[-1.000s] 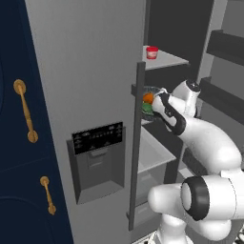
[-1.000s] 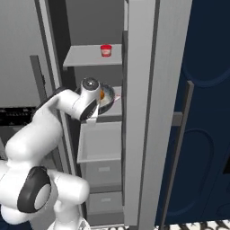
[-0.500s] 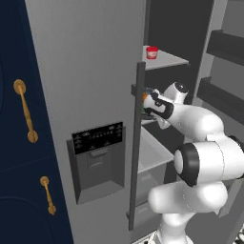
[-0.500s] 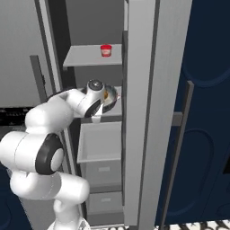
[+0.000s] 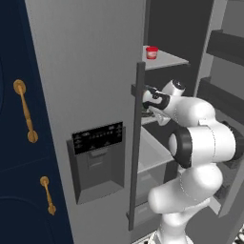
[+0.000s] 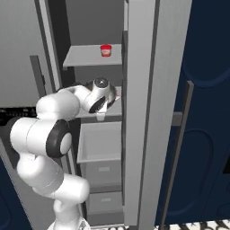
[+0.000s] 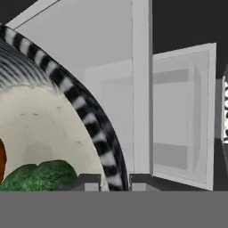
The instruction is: Pick the chicken drumstick and broccoli from their plates and place them in the bowl. Then put the bowl in the fridge.
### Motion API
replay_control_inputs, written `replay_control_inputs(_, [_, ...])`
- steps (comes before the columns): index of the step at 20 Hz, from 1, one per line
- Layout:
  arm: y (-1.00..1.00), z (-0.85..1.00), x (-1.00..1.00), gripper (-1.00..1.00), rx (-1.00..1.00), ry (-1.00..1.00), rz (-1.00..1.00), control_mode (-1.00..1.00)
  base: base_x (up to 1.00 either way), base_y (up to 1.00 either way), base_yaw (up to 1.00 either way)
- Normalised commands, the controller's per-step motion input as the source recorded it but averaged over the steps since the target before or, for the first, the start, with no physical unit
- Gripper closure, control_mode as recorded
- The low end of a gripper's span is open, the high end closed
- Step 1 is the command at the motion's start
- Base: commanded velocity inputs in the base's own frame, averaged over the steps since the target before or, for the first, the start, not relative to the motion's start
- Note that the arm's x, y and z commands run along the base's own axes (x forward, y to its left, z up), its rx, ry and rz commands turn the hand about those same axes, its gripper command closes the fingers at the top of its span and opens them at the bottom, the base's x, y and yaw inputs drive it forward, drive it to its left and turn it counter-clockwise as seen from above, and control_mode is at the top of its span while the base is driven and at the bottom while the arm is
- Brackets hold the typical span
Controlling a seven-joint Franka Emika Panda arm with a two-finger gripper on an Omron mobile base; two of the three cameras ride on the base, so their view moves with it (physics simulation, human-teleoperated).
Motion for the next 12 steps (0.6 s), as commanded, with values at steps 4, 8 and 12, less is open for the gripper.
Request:
replay_control_inputs(4, [0.12,0.01,-0.10,-1.00,0.00,-0.12,0.00,-1.00,0.00,0.00,0.00])
replay_control_inputs(8, [0.09,0.12,-0.36,-1.00,0.00,-0.26,0.00,-1.00,0.00,0.00,0.00])
replay_control_inputs(12, [0.00,0.28,-0.77,-1.00,0.00,-0.38,0.00,-1.00,0.00,0.00,0.00])
